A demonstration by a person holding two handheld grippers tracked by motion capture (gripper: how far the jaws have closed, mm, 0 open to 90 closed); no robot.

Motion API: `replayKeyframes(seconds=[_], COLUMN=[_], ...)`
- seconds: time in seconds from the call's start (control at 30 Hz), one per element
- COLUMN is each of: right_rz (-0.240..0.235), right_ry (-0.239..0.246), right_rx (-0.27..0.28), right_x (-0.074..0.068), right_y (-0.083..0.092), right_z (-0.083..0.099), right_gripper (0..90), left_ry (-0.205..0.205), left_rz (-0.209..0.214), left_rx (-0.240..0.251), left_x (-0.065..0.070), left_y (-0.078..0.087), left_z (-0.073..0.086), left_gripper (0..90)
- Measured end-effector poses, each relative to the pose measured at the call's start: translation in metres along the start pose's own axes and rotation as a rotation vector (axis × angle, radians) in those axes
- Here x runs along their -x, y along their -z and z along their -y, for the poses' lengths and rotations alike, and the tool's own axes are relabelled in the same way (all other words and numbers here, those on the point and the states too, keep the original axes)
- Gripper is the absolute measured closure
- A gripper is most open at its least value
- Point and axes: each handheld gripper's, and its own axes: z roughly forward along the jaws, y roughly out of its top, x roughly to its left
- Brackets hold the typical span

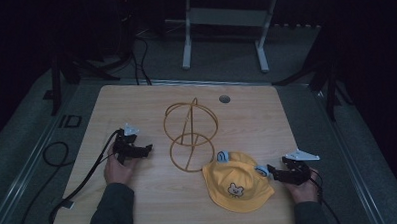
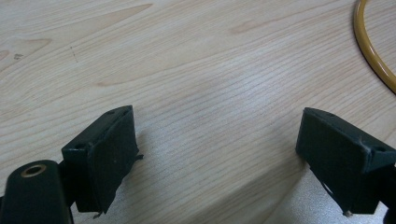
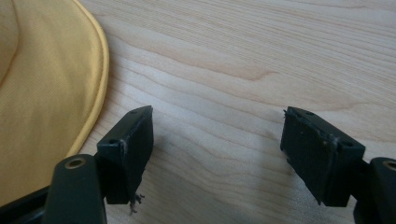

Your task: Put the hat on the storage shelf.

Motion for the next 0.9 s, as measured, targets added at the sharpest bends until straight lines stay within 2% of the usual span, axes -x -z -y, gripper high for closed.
replayKeyframes(seconds=[0.4,0.53,0.9], right_rz=[0.0,-0.014,-0.019], right_ry=[0.001,0.016,0.02], right_rx=[0.0,-0.006,-0.007], right_x=[0.0,-0.0006,-0.0004], right_y=[0.0,-0.0007,-0.0009], right_z=[-0.0001,-0.0002,-0.0005], right_gripper=[25.1,20.5,20.7], left_ry=[0.0,0.0,0.0], left_rz=[0.0,0.0,0.0], left_rx=[-0.001,0.0,0.0], left_x=[0.0,0.0,0.0], left_y=[0.0,0.0,0.0], left_z=[0.0,0.0,0.0], left_gripper=[12.3,12.3,12.3])
